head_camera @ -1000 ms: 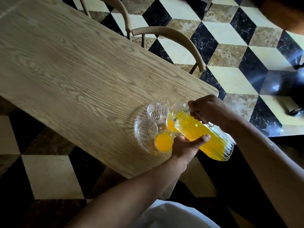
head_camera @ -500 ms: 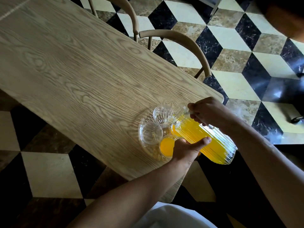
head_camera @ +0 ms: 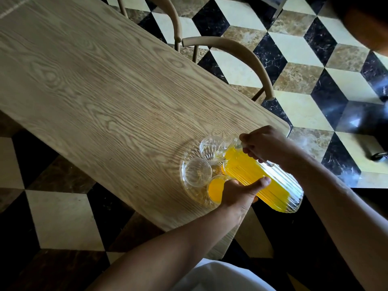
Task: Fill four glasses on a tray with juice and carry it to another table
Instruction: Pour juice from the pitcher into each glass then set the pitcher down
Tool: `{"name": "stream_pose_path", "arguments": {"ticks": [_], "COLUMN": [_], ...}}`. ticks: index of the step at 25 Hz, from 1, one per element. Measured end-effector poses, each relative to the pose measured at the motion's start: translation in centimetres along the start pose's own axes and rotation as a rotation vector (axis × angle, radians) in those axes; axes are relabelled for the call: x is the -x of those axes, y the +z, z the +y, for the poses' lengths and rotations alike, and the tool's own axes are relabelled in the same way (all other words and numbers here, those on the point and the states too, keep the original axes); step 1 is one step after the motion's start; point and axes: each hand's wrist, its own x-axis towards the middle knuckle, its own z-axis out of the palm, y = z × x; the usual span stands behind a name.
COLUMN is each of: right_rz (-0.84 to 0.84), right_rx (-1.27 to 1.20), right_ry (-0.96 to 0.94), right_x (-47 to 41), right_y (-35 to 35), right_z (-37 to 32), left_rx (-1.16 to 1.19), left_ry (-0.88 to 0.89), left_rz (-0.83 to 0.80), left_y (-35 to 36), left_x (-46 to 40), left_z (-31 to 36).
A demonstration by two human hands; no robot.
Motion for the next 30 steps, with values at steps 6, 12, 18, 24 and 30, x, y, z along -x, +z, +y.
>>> {"name": "stream_pose_path", "arguments": {"ticks": [6,12,18,24,30], "right_rz": [-0.03,-0.027,-0.029,-0.039,-0.036], "right_rx": [0.014,0.036,0.036,0.059,0.054], "right_ry": [0.023,0.046,0.073,0.088,0.095], "right_x": [-0.2,-0.9,-1.4,-1.7,-1.9], "right_y": [0.3,0.4,0.7,0.9,1.0], "right_z": [-0.6,-0.7,-1.1,-1.4,-1.6], "left_rx": [0.033,0.082,0.128,0.134,0.145], "left_ry": [-0.015,-0.045,-0.079,-0.11,-0.118], "left_rz": [-0.012,-0.022,-0.039,-0.026,-0.053], "left_y": [-0.4,-0.2,-0.3,-0.4,-0.5], "left_x": [0.1,0.2,0.5,0.4,0.7], "left_z": [0.2,0.8,1.3,1.5,1.9]}}
